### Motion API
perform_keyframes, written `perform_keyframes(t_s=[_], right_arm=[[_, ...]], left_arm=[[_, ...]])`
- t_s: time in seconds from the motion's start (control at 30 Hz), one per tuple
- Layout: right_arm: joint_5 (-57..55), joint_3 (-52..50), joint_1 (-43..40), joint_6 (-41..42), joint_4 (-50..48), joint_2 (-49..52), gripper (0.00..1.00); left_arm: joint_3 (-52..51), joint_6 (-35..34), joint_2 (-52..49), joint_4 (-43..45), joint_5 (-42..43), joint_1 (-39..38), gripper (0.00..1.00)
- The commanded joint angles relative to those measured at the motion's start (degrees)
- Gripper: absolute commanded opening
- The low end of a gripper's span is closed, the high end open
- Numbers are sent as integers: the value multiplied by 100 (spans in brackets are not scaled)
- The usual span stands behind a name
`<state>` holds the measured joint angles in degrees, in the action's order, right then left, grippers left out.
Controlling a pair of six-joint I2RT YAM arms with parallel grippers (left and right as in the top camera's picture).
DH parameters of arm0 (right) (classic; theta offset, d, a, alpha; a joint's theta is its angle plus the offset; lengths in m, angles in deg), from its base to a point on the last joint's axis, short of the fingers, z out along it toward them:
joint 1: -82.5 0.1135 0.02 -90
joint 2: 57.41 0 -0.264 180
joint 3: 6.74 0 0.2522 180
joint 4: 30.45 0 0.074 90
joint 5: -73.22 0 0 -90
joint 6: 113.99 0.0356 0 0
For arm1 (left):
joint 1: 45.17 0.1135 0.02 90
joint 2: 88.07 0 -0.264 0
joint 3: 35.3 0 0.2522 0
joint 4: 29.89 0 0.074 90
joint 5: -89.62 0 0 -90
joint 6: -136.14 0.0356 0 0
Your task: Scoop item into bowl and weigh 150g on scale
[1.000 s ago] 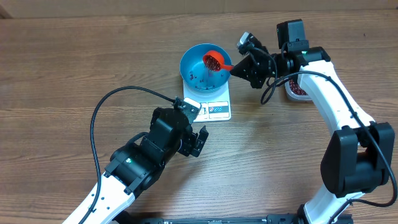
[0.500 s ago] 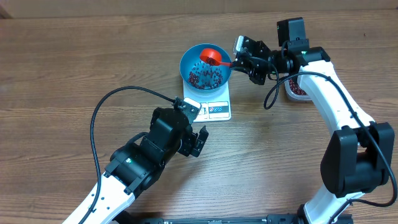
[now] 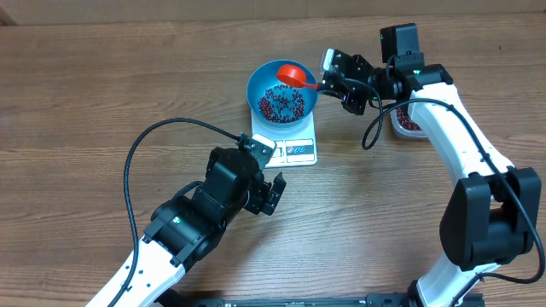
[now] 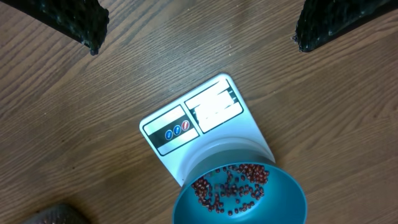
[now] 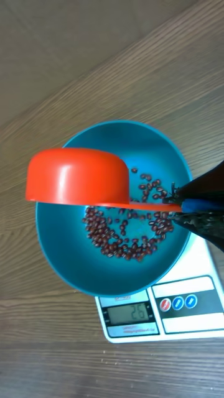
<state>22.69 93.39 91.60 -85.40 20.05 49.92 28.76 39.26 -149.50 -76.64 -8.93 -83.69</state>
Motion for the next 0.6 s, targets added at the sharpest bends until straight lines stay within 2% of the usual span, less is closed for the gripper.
perform_keyframes(t_s=[0.0, 0.13, 0.3, 0.37, 0.57], right_arm=[[-146, 164, 24, 9, -9, 4, 4], [-291, 190, 15, 669, -11, -85, 4], [-1239, 267, -52, 2682, 4, -597, 4], [-1672, 267, -105, 3167, 96, -863, 4], [-2887, 267, -278, 3698, 841, -1690, 4]], left_arm=[[-4, 90, -39, 2, 68, 26, 99], [-4, 90, -39, 2, 68, 26, 99], [-4, 90, -39, 2, 68, 26, 100], [-4, 90, -39, 2, 68, 26, 100], [-4, 90, -39, 2, 68, 26, 100]])
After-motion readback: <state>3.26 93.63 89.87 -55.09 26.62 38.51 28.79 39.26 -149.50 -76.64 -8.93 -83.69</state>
